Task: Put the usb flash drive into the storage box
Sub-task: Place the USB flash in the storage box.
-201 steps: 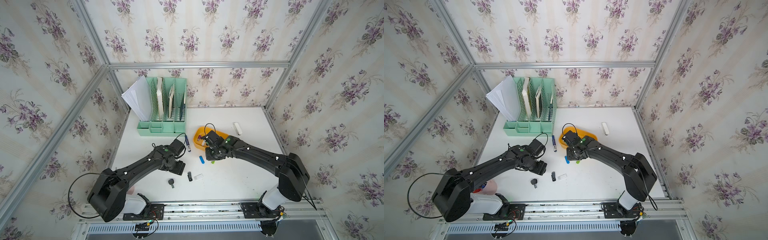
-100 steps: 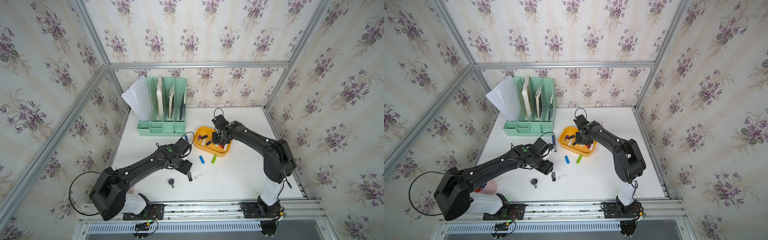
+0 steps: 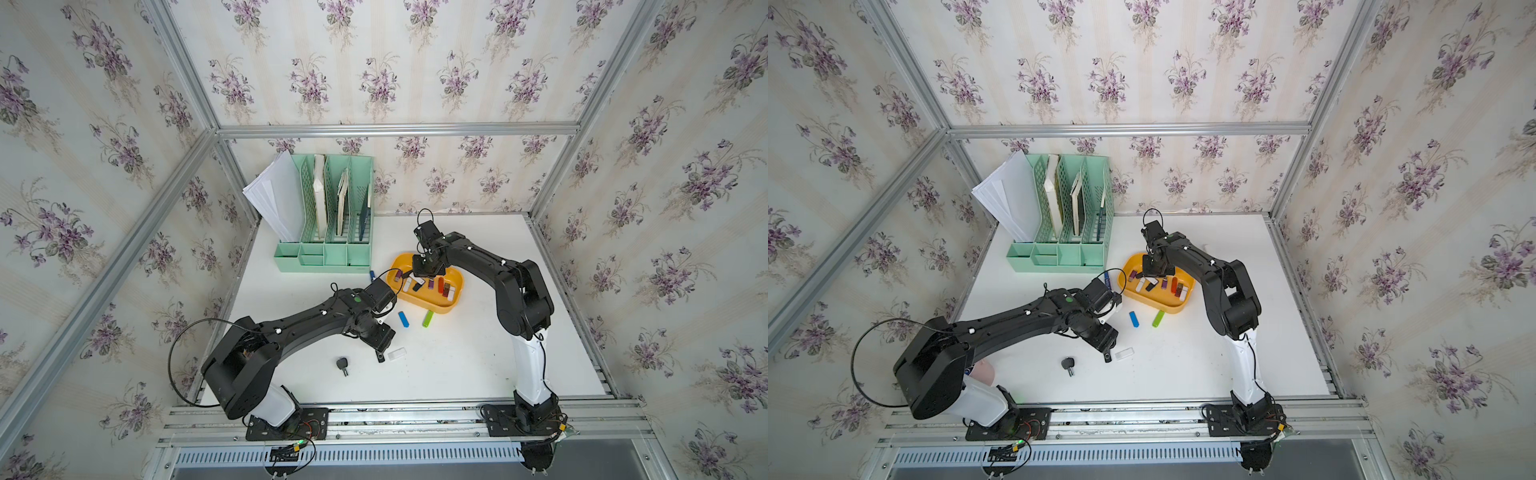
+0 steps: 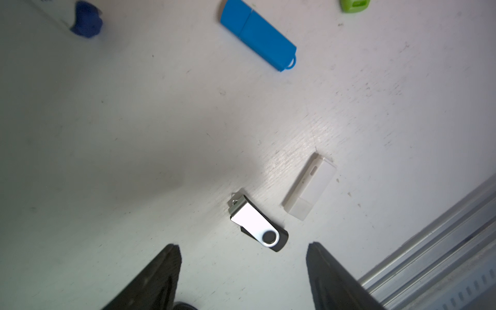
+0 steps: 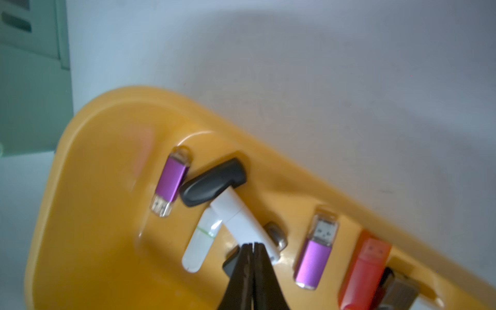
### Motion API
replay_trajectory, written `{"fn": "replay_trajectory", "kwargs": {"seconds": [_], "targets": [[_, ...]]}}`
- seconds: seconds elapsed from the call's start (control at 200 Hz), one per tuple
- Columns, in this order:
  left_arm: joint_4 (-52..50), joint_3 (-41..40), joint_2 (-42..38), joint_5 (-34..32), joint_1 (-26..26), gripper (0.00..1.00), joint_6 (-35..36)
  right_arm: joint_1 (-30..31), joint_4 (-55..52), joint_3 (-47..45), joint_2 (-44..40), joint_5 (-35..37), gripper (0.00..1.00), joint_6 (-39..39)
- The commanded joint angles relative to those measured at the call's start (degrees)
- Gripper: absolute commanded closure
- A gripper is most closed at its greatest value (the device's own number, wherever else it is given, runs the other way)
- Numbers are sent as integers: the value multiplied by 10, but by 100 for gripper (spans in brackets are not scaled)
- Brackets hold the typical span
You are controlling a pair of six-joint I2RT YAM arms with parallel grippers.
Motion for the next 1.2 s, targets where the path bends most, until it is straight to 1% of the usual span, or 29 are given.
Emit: {"fn": "replay_trajectory", "kwargs": {"seconds": [0.0,0.115,0.23,0.375,0.499,0.659,0.759,0.854,0.929,1.049,1.194], "targets": [[8,4,2,1,0,21,5,0,1,21,17,-6,89,-3],[7,6,7,4,-1,21,3,-2,-11,46,31,0,89,-7],[10,9,11,11,-7,21,6,-6,-9,46,23,5,88,-7],[6,17,22,5,-12,21,12,-8,-18,45,28,-16,89,-14],[3,20,23,1,-13,21,12,-7,-8,26,18,-38,89,-24],[4,25,30,2,-13,21,7,-10,-27,28,15,4,88,-24],[-3,35,48,-13,-13,21,3,-10,-40,11,-1,25,88,-27],[-21,67,77,-48,-11,21,-4,-14,-39,-32,-37,46,87,-28],[-42,109,101,-70,-9,21,-11,-21,-37,-67,-66,52,87,-28],[-62,173,136,-75,3,21,-26,-29,-35,-109,-98,42,87,-33],[-93,251,185,-91,16,21,-24,-29,-32,-147,-127,26,87,-38]]}}
